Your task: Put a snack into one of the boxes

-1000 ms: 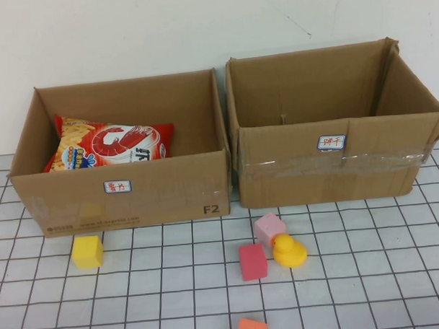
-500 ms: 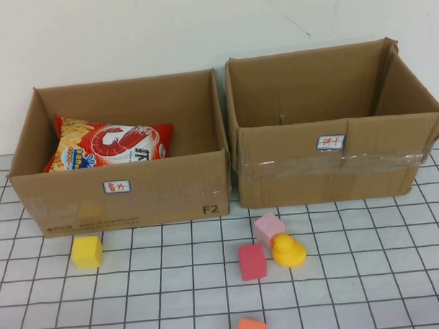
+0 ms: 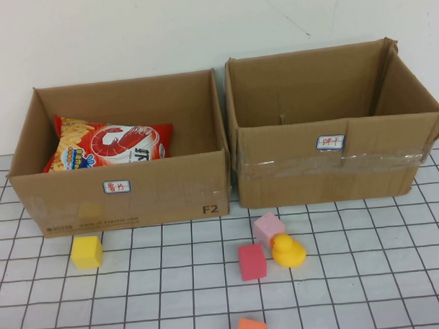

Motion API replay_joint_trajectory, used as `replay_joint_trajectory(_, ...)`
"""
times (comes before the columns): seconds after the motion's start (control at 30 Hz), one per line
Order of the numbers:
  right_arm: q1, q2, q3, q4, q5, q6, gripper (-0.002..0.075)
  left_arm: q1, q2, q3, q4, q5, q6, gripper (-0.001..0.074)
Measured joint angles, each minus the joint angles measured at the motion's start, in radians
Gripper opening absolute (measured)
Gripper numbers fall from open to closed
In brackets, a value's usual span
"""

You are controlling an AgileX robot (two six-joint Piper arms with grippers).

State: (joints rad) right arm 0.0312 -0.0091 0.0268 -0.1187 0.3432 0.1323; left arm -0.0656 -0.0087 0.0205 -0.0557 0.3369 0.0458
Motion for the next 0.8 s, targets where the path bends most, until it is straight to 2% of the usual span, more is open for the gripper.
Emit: replay_joint_trajectory(0.8,-0.002,0.0,-0.003,-0.026,0.016,-0.02,-0.0001,0.0,0.0,0.0,0.0,0.0,0.001,-0.0001)
